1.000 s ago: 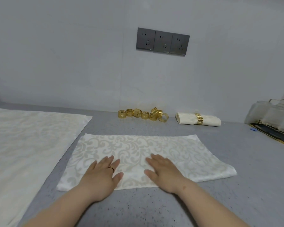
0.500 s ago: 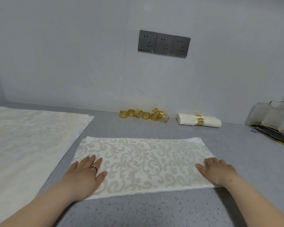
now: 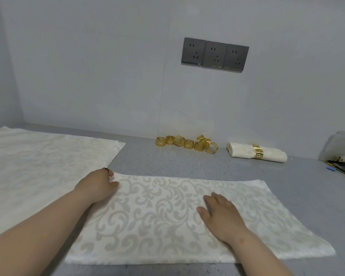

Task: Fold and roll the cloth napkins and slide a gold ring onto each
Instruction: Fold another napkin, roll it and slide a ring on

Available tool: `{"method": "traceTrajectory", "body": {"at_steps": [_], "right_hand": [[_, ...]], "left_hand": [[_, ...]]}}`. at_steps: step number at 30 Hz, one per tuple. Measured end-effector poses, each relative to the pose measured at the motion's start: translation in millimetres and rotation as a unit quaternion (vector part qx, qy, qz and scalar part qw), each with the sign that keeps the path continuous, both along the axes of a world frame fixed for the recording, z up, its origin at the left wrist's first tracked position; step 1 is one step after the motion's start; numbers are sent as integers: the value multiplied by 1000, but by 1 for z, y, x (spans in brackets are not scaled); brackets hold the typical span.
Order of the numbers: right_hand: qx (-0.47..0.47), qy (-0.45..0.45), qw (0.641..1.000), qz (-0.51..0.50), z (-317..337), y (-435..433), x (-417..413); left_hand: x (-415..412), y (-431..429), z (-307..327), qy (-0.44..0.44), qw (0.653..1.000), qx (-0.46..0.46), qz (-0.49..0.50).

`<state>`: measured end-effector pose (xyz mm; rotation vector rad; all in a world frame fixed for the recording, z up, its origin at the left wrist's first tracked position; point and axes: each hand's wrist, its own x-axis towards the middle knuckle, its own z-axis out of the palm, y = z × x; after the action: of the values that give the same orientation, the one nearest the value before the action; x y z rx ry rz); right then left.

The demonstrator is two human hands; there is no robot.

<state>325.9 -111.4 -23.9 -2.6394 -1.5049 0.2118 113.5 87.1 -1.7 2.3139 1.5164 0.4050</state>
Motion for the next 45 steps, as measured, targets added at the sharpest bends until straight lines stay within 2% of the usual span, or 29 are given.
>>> {"method": "traceTrajectory", "body": {"at_steps": [3,6,14,21,30,38,45], "right_hand": [[7,-9,1000,-1,-4,-2,4],[7,-10,1000,2,-6,-2,8],[21,-24,999,15,-4,1,10],[67,-18,996,63,1,-2,-1],[12,9,998,62,-6,1,1],[-1,24,998,56,-3,-1,-3],[-24,24,999,12,2,-7,-9]], "left_hand": [[7,21,-6,-7,999,-8,34],[17,34,-7,-55,997,-31,53],[23,44,-11,-75,992,-9,100],[21,50,-13,-94,990,-2,104],[15,47,-10,-120,990,-23,75],[-42,-5,0,5,999,-10,49],[-63,-39,4,67,996,-64,-11]]}}
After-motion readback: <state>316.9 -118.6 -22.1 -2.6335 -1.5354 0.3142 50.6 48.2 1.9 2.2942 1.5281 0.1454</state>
